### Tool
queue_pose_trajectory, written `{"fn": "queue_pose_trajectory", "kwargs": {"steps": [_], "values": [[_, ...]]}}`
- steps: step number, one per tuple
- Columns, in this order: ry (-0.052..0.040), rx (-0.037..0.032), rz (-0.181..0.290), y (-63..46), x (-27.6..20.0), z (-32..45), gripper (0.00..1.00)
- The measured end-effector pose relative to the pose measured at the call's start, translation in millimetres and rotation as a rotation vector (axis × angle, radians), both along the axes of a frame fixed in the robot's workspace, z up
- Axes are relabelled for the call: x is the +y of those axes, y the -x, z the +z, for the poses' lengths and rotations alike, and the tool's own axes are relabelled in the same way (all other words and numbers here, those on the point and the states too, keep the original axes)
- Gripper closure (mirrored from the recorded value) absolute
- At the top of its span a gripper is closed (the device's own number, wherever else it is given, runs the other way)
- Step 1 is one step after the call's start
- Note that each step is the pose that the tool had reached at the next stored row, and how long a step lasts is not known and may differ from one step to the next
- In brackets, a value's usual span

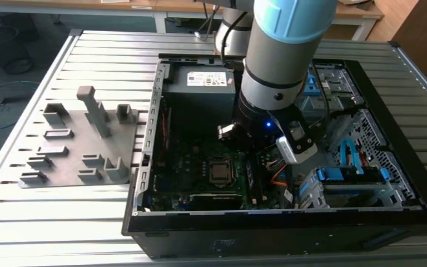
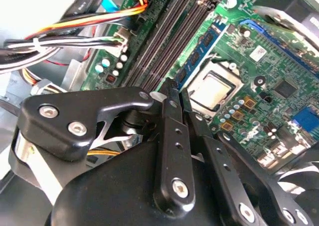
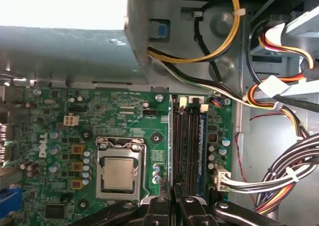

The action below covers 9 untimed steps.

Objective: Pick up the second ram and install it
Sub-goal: 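Insert the second ram into the second slot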

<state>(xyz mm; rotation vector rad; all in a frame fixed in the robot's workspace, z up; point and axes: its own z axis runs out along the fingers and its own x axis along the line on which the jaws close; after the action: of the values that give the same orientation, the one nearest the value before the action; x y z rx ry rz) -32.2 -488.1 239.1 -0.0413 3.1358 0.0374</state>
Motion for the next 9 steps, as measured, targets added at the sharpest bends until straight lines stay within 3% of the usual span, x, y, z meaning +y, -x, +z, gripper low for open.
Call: {"fn": "queue_pose_trajectory", "kwargs": {"steps": [4, 9], "values": [[-0.0001, 0.0015, 0.0, -6.5, 0.0, -5.1, 0.86], [0.0001, 0.0016, -0.012, -6.2, 0.0, -10.0, 0.86]]}}
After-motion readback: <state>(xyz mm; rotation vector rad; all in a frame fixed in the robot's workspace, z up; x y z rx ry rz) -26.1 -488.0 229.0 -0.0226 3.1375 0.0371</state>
